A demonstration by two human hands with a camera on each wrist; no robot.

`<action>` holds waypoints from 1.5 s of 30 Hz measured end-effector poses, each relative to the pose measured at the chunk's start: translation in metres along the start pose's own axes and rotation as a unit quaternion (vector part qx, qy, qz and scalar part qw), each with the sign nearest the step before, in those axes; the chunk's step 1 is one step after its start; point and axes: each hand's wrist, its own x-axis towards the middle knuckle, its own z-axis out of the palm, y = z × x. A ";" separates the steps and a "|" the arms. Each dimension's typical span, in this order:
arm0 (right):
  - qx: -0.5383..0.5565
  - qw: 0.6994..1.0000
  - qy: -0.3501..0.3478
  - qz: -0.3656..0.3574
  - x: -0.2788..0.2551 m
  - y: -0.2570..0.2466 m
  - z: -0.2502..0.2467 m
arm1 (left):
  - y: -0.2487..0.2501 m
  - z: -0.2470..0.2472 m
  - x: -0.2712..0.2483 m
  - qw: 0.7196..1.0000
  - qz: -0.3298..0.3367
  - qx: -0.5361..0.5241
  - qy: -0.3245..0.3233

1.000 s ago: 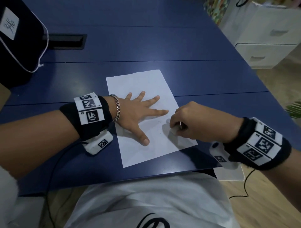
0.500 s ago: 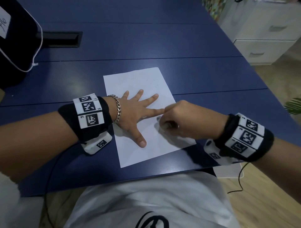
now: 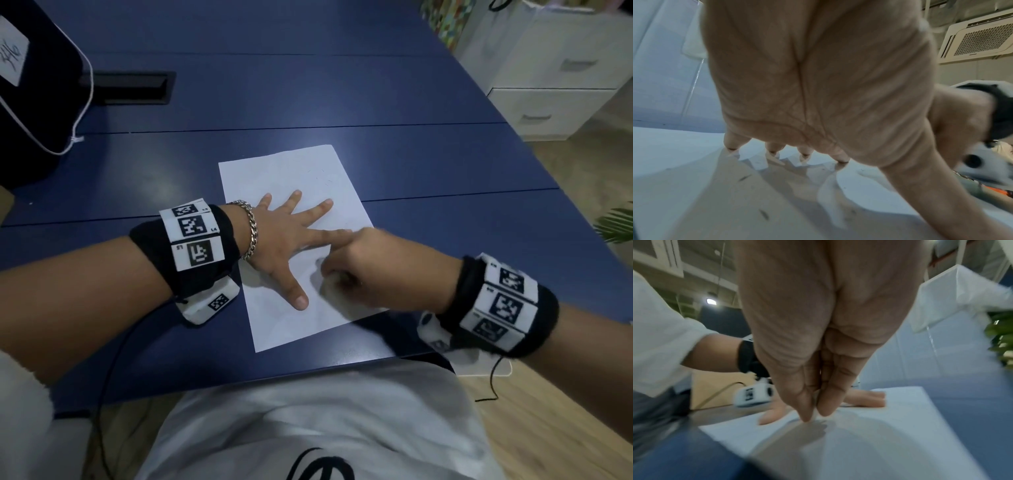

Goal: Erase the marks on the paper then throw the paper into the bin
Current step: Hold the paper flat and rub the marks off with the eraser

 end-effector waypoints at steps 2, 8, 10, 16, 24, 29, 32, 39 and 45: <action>0.027 0.998 -0.049 -0.018 -0.010 -0.014 0.003 | 0.001 0.000 0.000 1.000 -0.005 0.008 0.001; 0.101 0.989 0.088 0.068 -0.048 0.012 -0.006 | -0.007 0.001 -0.001 0.999 0.016 -0.016 0.023; 0.136 0.967 0.162 0.140 -0.068 0.022 -0.007 | -0.015 -0.003 -0.006 0.998 0.023 -0.044 0.043; 0.249 0.895 0.262 0.262 -0.104 0.017 0.016 | -0.033 -0.015 -0.020 0.997 0.036 -0.054 0.042; 0.262 0.902 0.237 0.250 -0.099 0.001 0.037 | -0.023 0.011 -0.026 0.998 0.048 0.003 -0.040; 0.247 0.913 0.218 0.239 -0.096 -0.002 0.038 | -0.023 0.013 -0.027 0.998 0.048 -0.011 -0.033; 0.245 0.916 0.210 0.237 -0.096 -0.005 0.038 | -0.020 0.015 -0.028 0.999 0.035 -0.001 -0.024; 0.213 0.933 0.183 0.223 -0.094 -0.005 0.034 | 0.016 0.027 -0.028 0.996 -0.039 0.055 0.050; 0.146 0.961 0.133 0.196 -0.082 0.009 0.035 | 0.028 0.019 -0.022 0.994 0.010 0.047 0.100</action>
